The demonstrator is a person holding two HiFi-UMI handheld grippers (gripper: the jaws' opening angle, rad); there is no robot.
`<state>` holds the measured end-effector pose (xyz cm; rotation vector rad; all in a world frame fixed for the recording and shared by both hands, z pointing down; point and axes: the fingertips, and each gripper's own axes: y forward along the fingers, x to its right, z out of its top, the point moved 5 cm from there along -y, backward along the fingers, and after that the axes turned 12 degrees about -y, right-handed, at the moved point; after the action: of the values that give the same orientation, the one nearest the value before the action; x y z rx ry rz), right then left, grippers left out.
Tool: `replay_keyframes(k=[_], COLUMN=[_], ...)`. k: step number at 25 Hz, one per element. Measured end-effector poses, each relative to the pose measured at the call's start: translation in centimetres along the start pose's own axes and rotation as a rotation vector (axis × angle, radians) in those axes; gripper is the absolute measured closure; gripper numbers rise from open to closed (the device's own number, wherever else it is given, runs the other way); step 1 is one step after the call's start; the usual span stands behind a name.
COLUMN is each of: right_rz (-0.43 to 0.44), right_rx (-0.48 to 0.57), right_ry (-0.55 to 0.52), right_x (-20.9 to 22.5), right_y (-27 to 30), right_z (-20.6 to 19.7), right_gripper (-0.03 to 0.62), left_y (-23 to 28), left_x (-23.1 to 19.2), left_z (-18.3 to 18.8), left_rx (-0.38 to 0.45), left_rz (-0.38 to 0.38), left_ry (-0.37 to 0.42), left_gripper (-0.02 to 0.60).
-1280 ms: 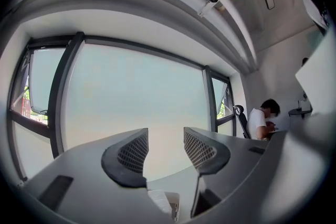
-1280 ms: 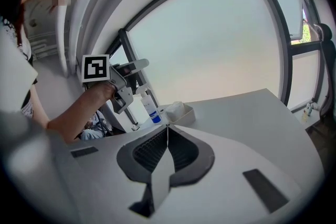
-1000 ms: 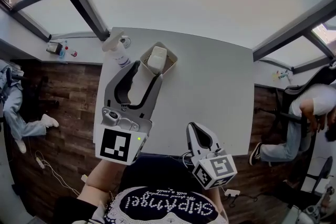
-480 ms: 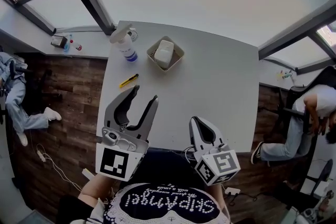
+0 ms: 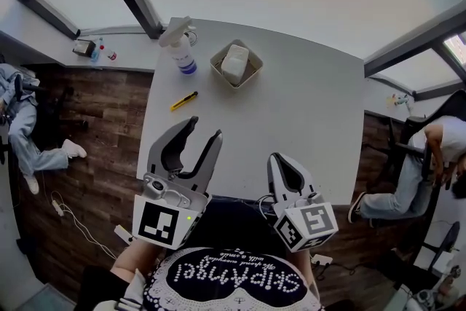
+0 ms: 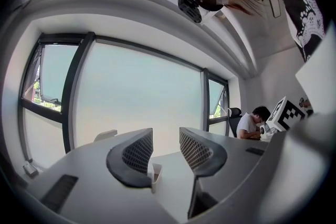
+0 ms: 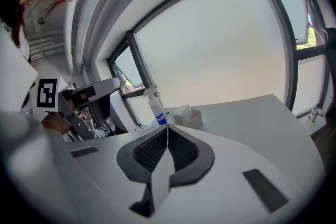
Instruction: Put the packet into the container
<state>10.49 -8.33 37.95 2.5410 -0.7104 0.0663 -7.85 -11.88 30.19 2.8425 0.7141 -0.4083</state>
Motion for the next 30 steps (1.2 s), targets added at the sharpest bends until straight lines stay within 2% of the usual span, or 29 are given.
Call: replay_keyframes(k=[2, 5, 10, 15, 24, 30], right_rz=[0.006, 0.006, 0.004, 0.0, -0.01, 0.016], right_rx=[0.004, 0.002, 0.002, 0.008, 0.003, -0.005], right_ry=[-0.007, -0.008, -0.015, -0.024, -0.04, -0.054], right_x=[-0.1, -0.4, -0.9, -1.1, -1.7, -2.5], right_y=[0.0, 0.0, -0.1, 0.0, 0.1, 0.2], right_z=[0.0, 0.0, 0.1, 0.3, 0.3, -0.5], right_gripper=[0.579, 0.579, 0.579, 0.579, 0.579, 0.579], left_y=[-0.3, -0.9, -2.1, -2.8, -3.9, -4.3], left_x=[-0.1, -0.3, -0.9, -1.2, -1.6, -1.7], left_z=[0.0, -0.5, -0.5, -0.9, -2.1, -3.5], left_rx=[0.013, -0.013, 0.01, -0.01, -0.051, -0.093], left_rz=[0.0, 0.013, 0.017, 0.023, 0.032, 0.04], left_ry=[0.004, -0.021, 0.023, 0.011, -0.01, -0.035], left_gripper=[0.428, 0.449, 0.511, 0.554, 0.572, 0.572])
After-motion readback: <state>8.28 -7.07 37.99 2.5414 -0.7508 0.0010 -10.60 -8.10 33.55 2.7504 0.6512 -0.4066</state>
